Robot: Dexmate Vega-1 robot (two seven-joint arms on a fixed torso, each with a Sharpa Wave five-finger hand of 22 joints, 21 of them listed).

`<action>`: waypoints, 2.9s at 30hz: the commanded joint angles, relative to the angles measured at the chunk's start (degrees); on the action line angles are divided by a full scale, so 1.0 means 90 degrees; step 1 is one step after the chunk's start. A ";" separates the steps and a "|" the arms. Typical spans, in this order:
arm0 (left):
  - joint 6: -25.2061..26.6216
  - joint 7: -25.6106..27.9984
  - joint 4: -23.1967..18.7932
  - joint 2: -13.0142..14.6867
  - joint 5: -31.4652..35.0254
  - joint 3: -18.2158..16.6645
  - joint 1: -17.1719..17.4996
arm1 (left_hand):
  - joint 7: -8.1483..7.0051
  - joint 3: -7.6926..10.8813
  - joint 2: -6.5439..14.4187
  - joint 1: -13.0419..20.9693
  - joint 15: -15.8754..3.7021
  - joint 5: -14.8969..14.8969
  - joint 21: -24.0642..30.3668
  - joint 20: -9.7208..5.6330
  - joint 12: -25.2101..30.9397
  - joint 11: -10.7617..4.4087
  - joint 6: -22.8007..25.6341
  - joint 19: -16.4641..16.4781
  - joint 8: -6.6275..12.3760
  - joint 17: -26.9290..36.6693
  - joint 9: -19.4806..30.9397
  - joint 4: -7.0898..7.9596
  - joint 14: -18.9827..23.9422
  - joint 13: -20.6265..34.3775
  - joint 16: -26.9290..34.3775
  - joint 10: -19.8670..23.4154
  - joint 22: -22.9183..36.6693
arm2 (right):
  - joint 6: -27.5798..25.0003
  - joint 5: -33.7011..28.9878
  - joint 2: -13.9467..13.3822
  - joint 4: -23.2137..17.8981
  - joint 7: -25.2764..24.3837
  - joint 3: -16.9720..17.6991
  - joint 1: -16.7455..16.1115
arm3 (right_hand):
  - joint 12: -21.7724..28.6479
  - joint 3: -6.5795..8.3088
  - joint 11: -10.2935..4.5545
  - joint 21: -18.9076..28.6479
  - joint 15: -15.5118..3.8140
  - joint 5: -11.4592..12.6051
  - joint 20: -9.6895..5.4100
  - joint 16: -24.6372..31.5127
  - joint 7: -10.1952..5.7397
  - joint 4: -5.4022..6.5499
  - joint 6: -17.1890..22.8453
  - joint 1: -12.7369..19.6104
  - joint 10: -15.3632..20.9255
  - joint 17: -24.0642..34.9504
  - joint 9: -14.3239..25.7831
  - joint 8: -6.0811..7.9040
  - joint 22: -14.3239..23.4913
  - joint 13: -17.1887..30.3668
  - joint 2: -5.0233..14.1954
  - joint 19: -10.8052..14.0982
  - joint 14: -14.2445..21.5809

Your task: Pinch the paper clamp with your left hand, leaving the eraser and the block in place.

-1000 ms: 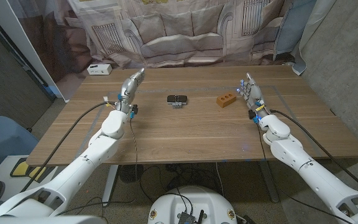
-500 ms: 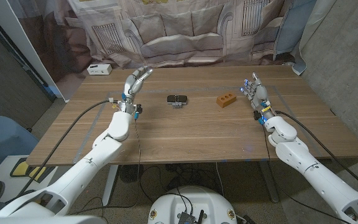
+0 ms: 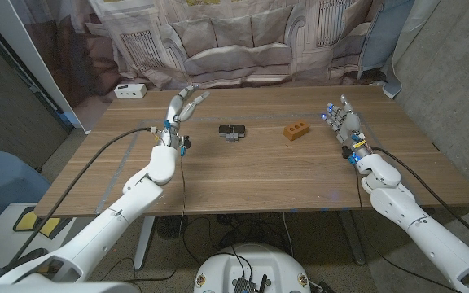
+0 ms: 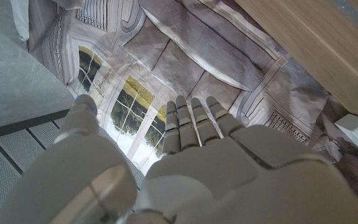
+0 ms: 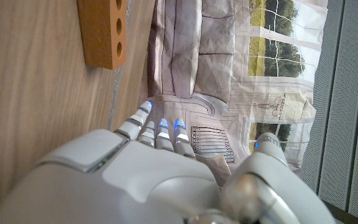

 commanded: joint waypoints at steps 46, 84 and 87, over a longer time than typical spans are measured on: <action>0.5281 -0.4005 -0.3030 0.2346 0.2528 0.1442 -0.1974 | -0.0431 0.0109 -0.0187 0.1191 -0.0304 0.0163 -0.0148 0.0255 -0.0370 -0.0453 -0.0139 -0.1337 -0.0322 0.0000 0.0033 0.0065 -0.0839 0.0013 -0.0127 -0.0220 0.0005 | 0.0559 -0.0490 0.0242 -0.0909 -0.1106 0.0198 -0.0680 | 0.0072 0.0042 0.0002 0.0058 0.0036 -0.0017 0.0064 0.0065 0.0000 -0.0067 0.0221 0.0122 0.0225 0.0004 0.0029 0.0051 0.0015 0.0019 0.0047 0.0112 0.0136; 0.4477 -0.7401 -0.2089 0.1704 0.4228 0.2714 -0.4008 | -0.0330 0.0054 -0.0052 0.1872 -0.0186 0.0408 -0.0117 0.1148 -0.0337 -0.0425 -0.0095 -0.1612 -0.0290 0.0000 0.0059 0.0049 -0.1056 0.0039 -0.0128 -0.0113 -0.0015 | 0.0377 -0.0693 0.0190 -0.1503 -0.1601 0.0308 -0.0979 | 0.0059 0.0051 0.0011 0.0042 0.0058 -0.0031 0.0094 0.0053 -0.0011 -0.0099 0.0232 0.0169 0.0286 -0.0003 0.0032 0.0024 0.0015 0.0027 0.0066 0.0097 0.0167; 0.4358 -0.7591 -0.1986 0.1621 0.4343 0.2777 -0.4106 | -0.0371 0.0085 -0.0017 0.2032 -0.0191 0.0435 -0.0109 0.1172 -0.0364 -0.0475 -0.0174 -0.1611 -0.0300 -0.0001 0.0062 0.0038 -0.1081 0.0043 -0.0118 -0.0202 -0.0017 | 0.0378 -0.0684 0.0206 -0.1482 -0.1585 0.0297 -0.0967 | 0.0058 0.0052 0.0012 0.0041 0.0057 -0.0032 0.0094 0.0055 -0.0013 -0.0103 0.0235 0.0174 0.0290 -0.0004 0.0032 0.0023 0.0015 0.0027 0.0067 0.0097 0.0175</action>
